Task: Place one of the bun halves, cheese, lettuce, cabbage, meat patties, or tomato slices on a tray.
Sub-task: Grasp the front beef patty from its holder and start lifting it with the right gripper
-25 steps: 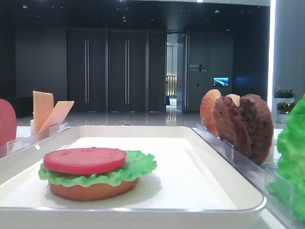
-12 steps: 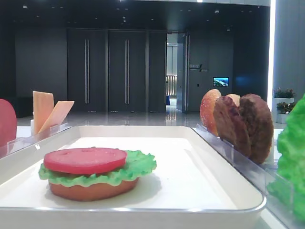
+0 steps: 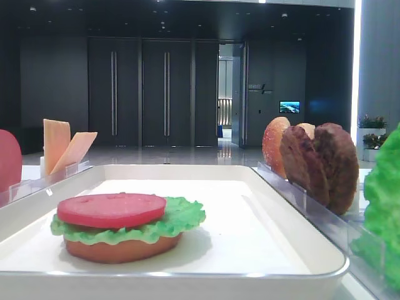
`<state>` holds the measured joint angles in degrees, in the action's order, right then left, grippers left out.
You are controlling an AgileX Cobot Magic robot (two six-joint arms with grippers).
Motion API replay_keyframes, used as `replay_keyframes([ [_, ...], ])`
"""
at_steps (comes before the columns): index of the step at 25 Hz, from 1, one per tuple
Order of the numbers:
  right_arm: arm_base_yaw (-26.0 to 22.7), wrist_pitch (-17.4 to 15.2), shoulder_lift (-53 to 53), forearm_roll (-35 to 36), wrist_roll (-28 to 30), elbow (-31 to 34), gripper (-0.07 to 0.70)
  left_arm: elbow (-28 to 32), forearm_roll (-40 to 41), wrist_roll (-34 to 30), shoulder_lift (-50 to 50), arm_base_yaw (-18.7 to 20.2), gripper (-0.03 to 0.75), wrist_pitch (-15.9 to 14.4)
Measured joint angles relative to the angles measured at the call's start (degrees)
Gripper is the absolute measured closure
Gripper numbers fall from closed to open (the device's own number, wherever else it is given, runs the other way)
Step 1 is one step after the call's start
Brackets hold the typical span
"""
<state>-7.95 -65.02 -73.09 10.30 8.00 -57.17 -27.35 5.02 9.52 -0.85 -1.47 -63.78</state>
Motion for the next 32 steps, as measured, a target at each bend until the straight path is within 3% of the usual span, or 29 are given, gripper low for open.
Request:
replay_keyframes([
  [13,2.7,-1.1,-9.2,1.4,-0.3,-10.3,0.050,0.0,0.0,0.0,0.0,0.0,0.715,0.0],
  [20,6.3,-2.2,-12.4,1.3,-5.5,-13.6,0.050,0.0,0.0,0.0,0.0,0.0,0.715,0.0],
  [32,22.8,-0.7,-12.6,1.2,-19.7,-13.6,0.050,0.0,0.0,0.0,0.0,0.0,0.715,0.0],
])
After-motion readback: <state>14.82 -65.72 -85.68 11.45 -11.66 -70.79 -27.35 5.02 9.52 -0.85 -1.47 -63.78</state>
